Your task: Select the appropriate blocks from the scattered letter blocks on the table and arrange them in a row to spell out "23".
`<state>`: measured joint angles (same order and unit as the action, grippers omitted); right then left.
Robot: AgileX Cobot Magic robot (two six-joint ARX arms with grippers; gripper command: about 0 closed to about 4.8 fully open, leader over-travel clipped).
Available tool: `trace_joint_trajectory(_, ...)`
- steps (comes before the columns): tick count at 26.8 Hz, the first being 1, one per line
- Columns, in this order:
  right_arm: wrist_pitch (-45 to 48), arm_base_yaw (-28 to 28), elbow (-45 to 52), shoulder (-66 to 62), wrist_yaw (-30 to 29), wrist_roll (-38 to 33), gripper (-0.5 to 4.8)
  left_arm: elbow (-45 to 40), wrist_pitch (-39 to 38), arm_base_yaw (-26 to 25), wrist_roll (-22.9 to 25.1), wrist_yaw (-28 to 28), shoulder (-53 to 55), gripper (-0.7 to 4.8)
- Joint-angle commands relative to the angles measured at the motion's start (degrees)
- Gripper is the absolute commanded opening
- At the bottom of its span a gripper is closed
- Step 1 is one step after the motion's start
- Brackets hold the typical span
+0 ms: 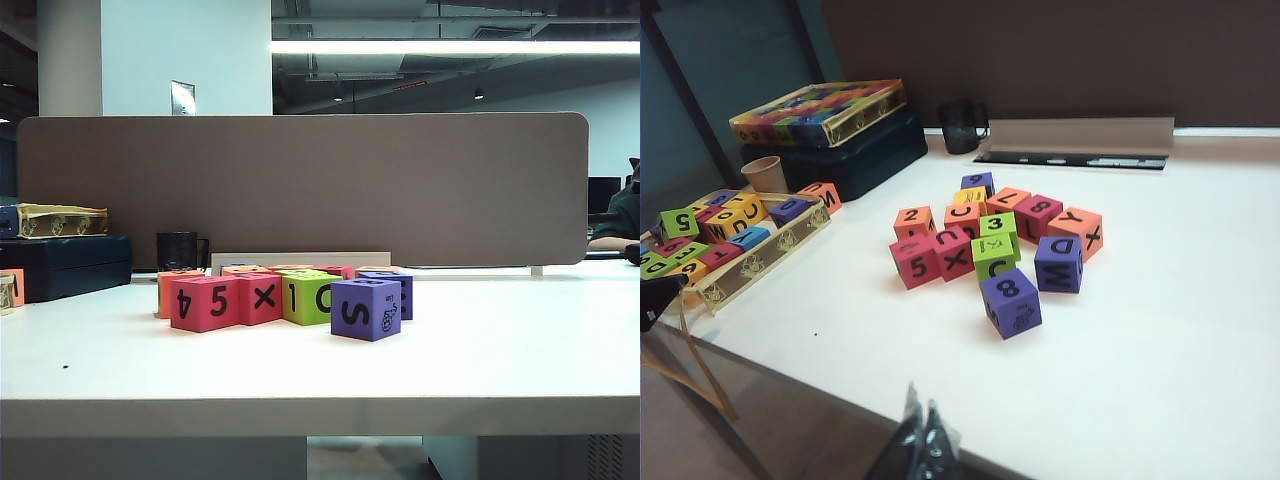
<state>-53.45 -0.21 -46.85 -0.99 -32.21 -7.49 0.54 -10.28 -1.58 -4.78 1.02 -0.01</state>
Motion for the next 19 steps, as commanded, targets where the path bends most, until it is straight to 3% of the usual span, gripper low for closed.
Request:
trace_joint_trajectory(1,0.5,0.0,-0.2,0.4,-1.0,0.0,-0.01,0.1,-0.4,0.0,-0.2,-0.8,0.0,0.17)
trace_joint_trajectory(4,0.5,0.0,-0.2,0.4,-1.4,0.0,-0.01,0.1,-0.4,0.0,-2.9,-2.8,0.0,0.17)
trace_joint_trajectory(6,0.5,0.0,-0.2,0.4,-1.4,0.0,-0.01,0.4,-0.3,0.1,-10.6,-5.9,0.0,0.17)
trace_joint_trajectory(7,0.5,0.0,-0.2,0.4,-1.4,0.0,-0.01,0.9,0.2,0.1,-17.8,-10.0,0.0,0.17)
trace_joint_trajectory(9,0.4,0.0,-0.2,0.4,-1.4,0.0,-0.01,1.7,1.9,0.1,-21.8,-14.4,0.0,0.16)
trace_joint_trajectory(14,-1.3,0.0,-0.2,0.4,-1.3,0.0,-0.01,6.1,1.4,0.1,-21.5,-20.4,0.0,-0.06)
trace_joint_trajectory(19,-1.3,0.0,-0.1,0.4,-1.2,0.0,-0.01,14.4,-3.4,0.1,-18.1,-20.5,0.6,-0.06)
